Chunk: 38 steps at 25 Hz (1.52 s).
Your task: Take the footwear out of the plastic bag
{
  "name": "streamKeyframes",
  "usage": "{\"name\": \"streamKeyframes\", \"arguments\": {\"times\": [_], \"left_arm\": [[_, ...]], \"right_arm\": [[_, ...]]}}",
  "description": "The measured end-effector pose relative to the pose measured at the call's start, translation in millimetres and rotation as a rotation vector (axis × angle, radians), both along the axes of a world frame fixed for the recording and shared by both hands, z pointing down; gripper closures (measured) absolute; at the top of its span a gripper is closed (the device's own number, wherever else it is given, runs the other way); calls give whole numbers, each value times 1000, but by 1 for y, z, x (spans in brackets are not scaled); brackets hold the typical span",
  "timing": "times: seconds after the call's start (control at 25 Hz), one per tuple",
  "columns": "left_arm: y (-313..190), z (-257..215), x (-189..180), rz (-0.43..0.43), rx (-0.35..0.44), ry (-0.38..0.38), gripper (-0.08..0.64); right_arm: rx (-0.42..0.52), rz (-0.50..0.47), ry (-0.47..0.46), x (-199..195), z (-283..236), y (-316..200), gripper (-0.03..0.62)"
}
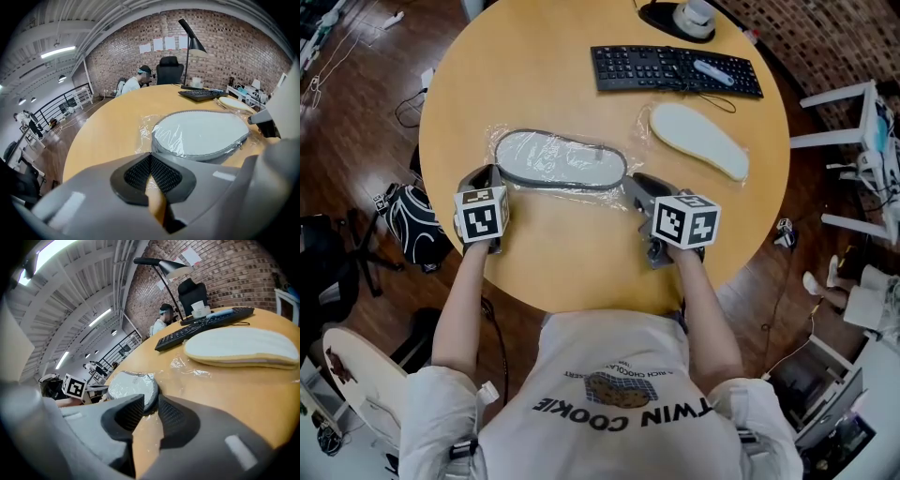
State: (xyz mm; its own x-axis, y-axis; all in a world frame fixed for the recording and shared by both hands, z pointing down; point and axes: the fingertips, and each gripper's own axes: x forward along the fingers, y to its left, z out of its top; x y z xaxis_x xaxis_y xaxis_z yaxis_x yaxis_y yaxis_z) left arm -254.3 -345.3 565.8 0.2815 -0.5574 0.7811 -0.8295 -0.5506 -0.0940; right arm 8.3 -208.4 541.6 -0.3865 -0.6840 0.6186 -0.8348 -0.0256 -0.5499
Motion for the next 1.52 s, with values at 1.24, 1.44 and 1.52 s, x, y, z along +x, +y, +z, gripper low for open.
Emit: {"name": "streamKeyframes", "arguments": {"times": [1.24,1.44,1.52], "left_arm": [[-7,3,1,28,-1,-53,557],[-7,3,1,34,-9,-47,557],[-6,3,1,37,-7,-47,557]], "right_arm": [[-185,-125,-309,-7,19,-3,462],[-196,-136,-313,-16,19,-7,424],[-203,-141,-319,-18,19,-9,410]]}}
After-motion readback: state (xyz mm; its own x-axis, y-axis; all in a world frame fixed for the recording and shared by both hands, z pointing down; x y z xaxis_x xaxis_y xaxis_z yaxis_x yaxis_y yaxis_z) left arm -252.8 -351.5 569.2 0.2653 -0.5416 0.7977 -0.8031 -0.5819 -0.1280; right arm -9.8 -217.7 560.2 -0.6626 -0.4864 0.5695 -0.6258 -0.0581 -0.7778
